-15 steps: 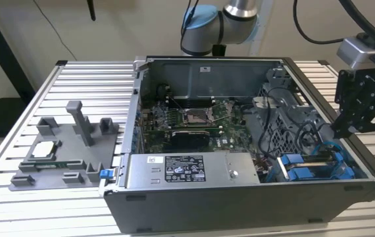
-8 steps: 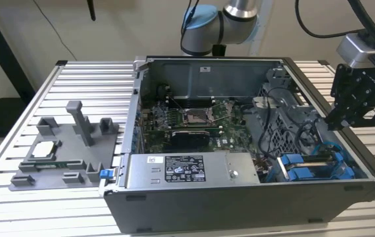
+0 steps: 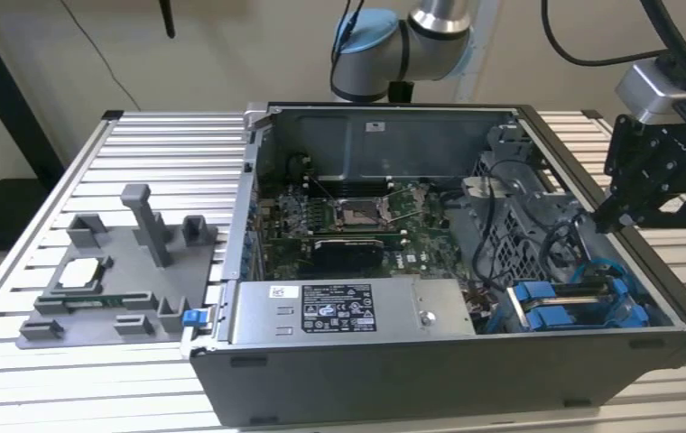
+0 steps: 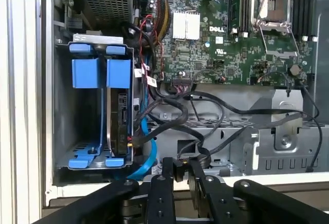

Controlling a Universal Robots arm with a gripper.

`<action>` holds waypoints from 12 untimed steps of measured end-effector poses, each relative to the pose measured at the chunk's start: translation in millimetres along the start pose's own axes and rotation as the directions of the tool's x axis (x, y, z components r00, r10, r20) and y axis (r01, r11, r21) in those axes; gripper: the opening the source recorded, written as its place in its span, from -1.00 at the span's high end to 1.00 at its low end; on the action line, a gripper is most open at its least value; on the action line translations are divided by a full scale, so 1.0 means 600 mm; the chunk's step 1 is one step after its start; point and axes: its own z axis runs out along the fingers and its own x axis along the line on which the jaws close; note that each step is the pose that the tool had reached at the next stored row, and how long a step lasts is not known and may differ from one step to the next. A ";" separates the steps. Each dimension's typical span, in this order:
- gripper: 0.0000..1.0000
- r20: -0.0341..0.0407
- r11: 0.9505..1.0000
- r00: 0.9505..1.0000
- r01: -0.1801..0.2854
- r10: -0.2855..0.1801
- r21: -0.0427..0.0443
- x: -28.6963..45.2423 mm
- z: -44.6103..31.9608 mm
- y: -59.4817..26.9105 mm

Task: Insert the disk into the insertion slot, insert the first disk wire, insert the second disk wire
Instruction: 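Insert the second disk wire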

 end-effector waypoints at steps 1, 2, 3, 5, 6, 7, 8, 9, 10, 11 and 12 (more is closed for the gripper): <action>-1.00 0.001 1.000 1.000 0.000 0.000 0.000 0.000 0.000 0.000; -1.00 0.001 1.000 1.000 0.000 0.000 0.000 0.000 0.000 0.000; -1.00 0.002 1.000 1.000 0.000 0.000 0.000 0.000 0.000 0.000; -1.00 0.003 1.000 1.000 0.000 0.000 0.000 0.000 0.000 0.000; -1.00 0.004 1.000 1.000 0.000 0.000 0.000 0.000 0.000 0.000; -1.00 0.005 1.000 1.000 0.000 0.000 0.000 0.000 0.000 0.000; -1.00 0.006 1.000 1.000 0.000 0.000 0.000 0.000 0.000 0.000; -1.00 0.006 1.000 1.000 0.000 0.000 0.000 0.000 0.000 0.000; -1.00 0.007 1.000 1.000 0.000 0.000 0.000 0.000 0.000 0.000; -1.00 0.008 1.000 1.000 0.000 0.000 0.000 0.000 0.000 0.000; 1.00 0.008 1.000 1.000 0.000 0.000 0.000 0.000 0.000 0.000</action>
